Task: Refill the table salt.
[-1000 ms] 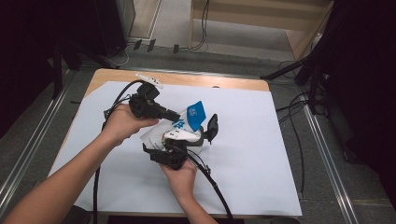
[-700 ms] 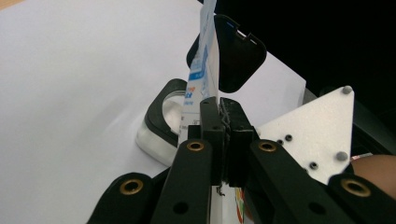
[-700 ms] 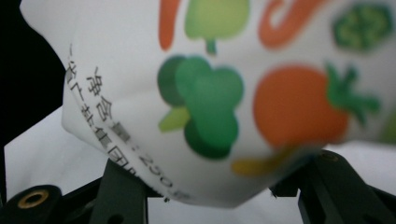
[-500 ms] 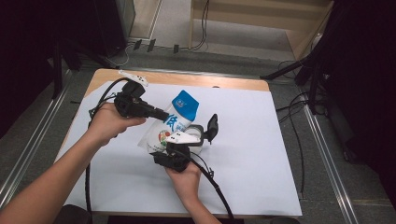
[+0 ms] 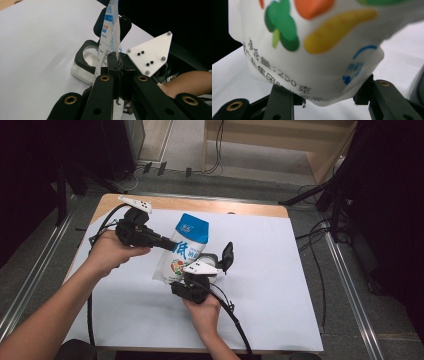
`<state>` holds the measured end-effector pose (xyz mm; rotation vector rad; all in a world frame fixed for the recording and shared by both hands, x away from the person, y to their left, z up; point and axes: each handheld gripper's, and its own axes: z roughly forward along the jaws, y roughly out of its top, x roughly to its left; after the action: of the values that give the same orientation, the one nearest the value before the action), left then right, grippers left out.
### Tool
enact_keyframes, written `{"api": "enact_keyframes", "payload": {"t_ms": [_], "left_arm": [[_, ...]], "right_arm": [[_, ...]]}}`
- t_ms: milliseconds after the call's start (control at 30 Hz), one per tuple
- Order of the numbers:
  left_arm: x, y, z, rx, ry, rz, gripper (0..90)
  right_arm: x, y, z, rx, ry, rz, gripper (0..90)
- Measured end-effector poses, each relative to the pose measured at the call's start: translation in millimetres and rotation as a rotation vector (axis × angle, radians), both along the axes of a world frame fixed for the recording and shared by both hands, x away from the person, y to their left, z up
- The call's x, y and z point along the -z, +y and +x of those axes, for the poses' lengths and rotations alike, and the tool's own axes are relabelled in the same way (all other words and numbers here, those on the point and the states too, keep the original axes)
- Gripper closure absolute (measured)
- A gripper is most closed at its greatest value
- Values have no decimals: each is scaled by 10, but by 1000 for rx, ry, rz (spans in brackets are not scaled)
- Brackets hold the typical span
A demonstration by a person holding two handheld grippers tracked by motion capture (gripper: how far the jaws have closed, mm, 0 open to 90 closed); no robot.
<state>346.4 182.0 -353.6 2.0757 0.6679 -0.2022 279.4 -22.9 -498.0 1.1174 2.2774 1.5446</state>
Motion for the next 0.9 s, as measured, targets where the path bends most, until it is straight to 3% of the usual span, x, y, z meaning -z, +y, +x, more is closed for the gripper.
{"api": "enact_keyframes", "payload": {"t_ms": [167, 267, 633, 733, 900], "left_arm": [[-13, 83, -60, 9, -18, -8, 900], [-13, 122, -76, -15, -31, -19, 900], [-10, 104, -15, -58, -27, -30, 900], [-16, 129, 12, -69, -23, -50, 900], [-61, 214, 44, -92, -29, -72, 900]], "right_arm": [[-4, -23, 3, 8, -7, 0, 554], [-3, -33, 16, 6, 0, 12, 557], [-14, -33, 45, -59, 40, 25, 553], [-41, -47, 49, -82, 52, 3, 551], [-89, -100, 18, -119, 45, -78, 548]]}}
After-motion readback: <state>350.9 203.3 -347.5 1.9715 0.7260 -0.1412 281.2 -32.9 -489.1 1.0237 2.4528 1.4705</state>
